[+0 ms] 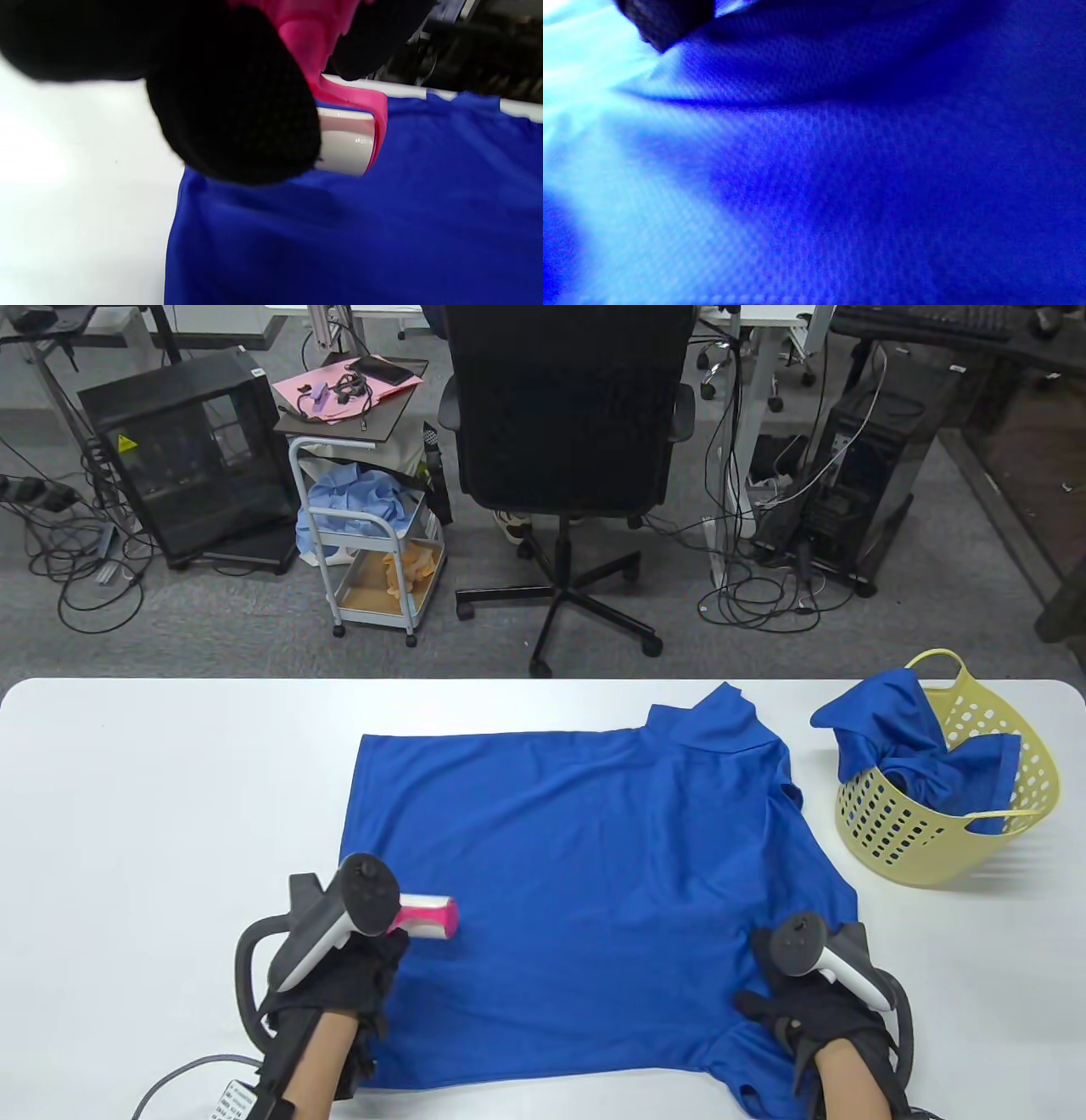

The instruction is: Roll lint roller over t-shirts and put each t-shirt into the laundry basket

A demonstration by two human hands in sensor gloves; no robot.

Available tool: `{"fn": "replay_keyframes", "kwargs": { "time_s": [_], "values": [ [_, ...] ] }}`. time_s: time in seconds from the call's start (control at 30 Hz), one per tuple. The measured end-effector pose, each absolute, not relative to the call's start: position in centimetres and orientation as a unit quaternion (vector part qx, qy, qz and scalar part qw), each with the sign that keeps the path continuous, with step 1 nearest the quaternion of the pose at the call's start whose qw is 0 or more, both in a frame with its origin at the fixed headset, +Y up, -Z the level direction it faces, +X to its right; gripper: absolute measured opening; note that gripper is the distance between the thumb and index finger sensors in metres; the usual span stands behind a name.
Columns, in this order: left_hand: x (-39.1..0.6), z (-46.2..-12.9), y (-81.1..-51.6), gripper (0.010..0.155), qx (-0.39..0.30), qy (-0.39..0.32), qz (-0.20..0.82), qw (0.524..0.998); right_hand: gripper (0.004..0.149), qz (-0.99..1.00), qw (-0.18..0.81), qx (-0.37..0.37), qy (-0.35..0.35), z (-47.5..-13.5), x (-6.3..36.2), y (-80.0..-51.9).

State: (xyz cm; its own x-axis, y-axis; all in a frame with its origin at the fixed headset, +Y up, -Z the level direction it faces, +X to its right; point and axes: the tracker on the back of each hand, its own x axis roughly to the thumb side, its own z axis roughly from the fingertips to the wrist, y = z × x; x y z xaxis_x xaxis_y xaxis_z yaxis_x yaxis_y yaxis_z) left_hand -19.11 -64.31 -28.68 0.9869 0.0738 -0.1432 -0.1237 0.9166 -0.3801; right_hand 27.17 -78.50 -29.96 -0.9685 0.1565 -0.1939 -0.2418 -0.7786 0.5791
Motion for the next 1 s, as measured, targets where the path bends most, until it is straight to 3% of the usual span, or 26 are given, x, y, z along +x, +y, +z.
{"fn": "replay_keyframes", "kwargs": {
  "time_s": [0.13,0.23,0.43,0.57,0.77,1.0],
  "values": [
    [-16.5,-28.3,-65.2,0.051,-0.319,0.081,0.014,0.944,0.076,0.941,0.106,-0.068,0.315,-30.0,27.2,-78.5],
    [-15.3,-28.0,-66.5,0.050,-0.353,0.084,-0.012,0.932,0.076,0.940,0.110,-0.067,0.316,-29.9,27.2,-78.5],
    [-14.7,-29.8,-66.8,0.051,-0.281,0.121,-0.027,0.952,0.076,0.940,0.113,-0.067,0.316,-29.9,27.2,-78.6],
    [-15.0,-34.0,-68.1,0.051,-0.202,0.164,-0.015,0.966,0.076,0.939,0.117,-0.067,0.316,-29.9,27.2,-78.7],
    [-15.5,-41.1,-70.6,0.053,-0.143,0.192,-0.022,0.971,0.076,0.938,0.122,-0.066,0.319,-29.9,27.3,-78.7],
    [-17.5,-47.5,-75.1,0.078,-0.207,0.225,0.042,0.951,0.077,0.935,0.125,-0.067,0.324,-29.9,27.2,-78.7]
  ]
}}
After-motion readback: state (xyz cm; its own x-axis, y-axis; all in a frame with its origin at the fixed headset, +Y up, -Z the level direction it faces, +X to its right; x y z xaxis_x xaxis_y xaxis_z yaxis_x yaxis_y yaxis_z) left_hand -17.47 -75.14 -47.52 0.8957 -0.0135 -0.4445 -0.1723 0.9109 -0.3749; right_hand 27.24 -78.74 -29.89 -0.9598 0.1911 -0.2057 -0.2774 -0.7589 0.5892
